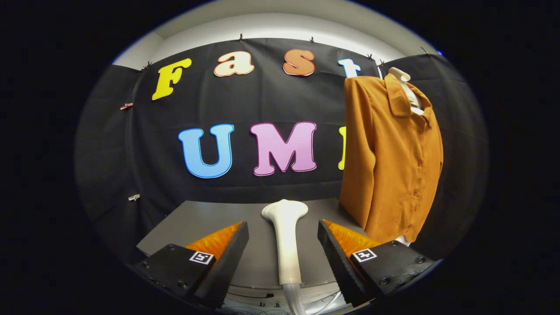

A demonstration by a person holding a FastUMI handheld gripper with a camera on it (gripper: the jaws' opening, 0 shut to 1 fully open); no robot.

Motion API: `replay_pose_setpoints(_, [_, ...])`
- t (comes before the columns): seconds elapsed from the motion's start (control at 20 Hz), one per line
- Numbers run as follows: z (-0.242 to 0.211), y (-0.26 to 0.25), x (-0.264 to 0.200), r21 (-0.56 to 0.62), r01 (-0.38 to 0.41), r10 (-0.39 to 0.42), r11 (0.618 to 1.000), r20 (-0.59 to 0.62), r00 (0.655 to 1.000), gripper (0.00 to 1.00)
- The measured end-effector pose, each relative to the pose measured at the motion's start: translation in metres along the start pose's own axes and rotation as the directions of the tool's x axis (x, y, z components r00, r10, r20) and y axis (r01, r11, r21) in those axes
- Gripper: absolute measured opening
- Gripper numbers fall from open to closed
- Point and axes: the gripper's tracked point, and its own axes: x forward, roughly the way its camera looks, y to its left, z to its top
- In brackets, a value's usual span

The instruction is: Iron the clothes twice with a garment steamer, once on the left side and once on the right side.

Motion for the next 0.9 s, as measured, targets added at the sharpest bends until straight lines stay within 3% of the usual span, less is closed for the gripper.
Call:
replay_pose_setpoints(0.2, [-0.028,-0.007,0.043,-0.005,-0.008,0.008,1.0,-0.117,0.993,0.98])
replay_pose_setpoints(0.35, [-0.044,-0.008,0.062,-0.019,-0.008,0.004,1.0,-0.189,0.982,0.91])
replay_pose_setpoints(0.85, [-0.09,-0.014,0.103,-0.02,0.014,-0.02,1.0,-0.37,0.929,0.9])
replay_pose_setpoints(0.9, [-0.093,-0.015,0.103,-0.021,0.022,-0.029,1.0,-0.383,0.923,0.85])
